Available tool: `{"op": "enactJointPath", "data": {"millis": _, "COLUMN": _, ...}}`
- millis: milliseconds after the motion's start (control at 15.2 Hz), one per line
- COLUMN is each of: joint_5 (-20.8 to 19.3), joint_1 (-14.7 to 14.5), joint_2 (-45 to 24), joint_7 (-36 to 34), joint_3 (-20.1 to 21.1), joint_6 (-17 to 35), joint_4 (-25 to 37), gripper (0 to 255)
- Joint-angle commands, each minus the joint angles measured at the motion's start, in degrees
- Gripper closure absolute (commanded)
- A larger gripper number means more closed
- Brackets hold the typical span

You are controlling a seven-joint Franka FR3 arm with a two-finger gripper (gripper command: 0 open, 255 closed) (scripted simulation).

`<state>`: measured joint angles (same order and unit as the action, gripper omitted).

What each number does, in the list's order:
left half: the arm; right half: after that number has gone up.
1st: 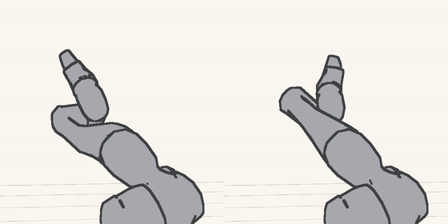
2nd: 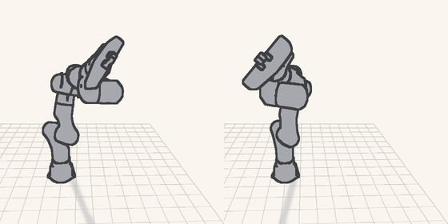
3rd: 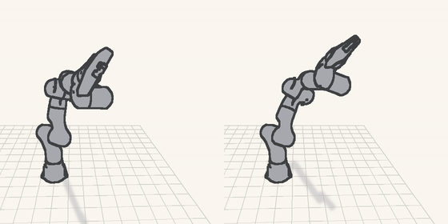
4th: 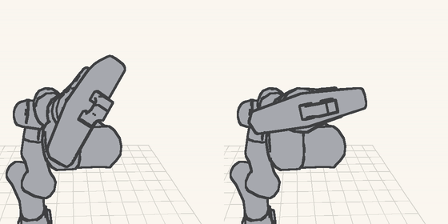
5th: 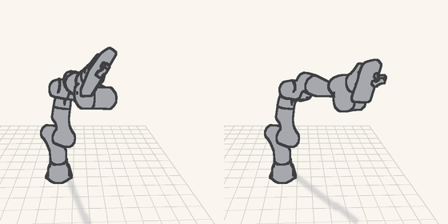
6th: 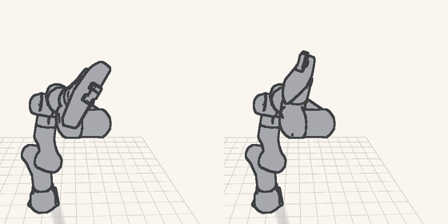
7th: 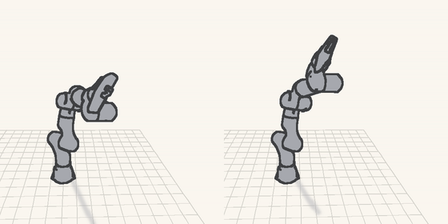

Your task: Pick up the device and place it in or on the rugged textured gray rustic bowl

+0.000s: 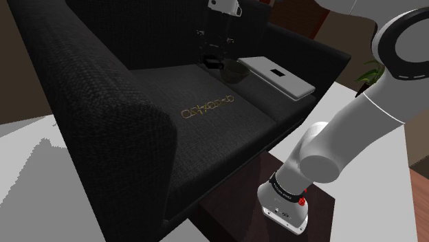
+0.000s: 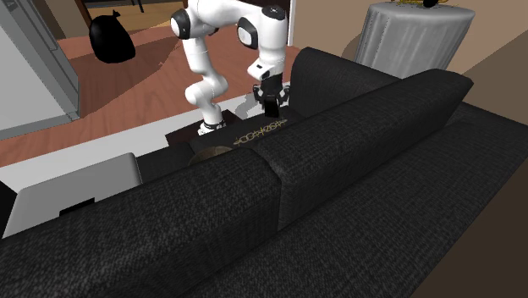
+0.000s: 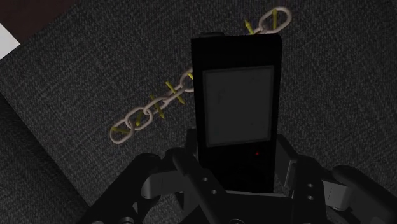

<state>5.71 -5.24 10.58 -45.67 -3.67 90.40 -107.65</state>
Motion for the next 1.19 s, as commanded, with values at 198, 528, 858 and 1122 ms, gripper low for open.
{"op": "enactJointPath", "data": {"millis": 198, "joint_5": -0.3, "joint_1": 0.6, "joint_2": -0.7, "joint_7": 1.1, "joint_3": -0.8, "joint_6": -2.6, "joint_4": 3.1, "gripper": 255}}
{"op": "enactJointPath", "data": {"millis": 528, "joint_5": -1.4, "joint_1": 3.5, "joint_2": -3.6, "joint_7": 8.0, "joint_3": -4.9, "joint_6": -3.6, "joint_4": 6.4, "gripper": 255}}
{"op": "enactJointPath", "data": {"millis": 858, "joint_5": -1.9, "joint_1": 6.6, "joint_2": -8.0, "joint_7": 15.0, "joint_3": -8.7, "joint_6": -4.8, "joint_4": 11.3, "gripper": 255}}
{"op": "enactJointPath", "data": {"millis": 1122, "joint_5": -1.6, "joint_1": 9.4, "joint_2": -12.6, "joint_7": 20.6, "joint_3": -11.6, "joint_6": -6.1, "joint_4": 16.8, "gripper": 255}}
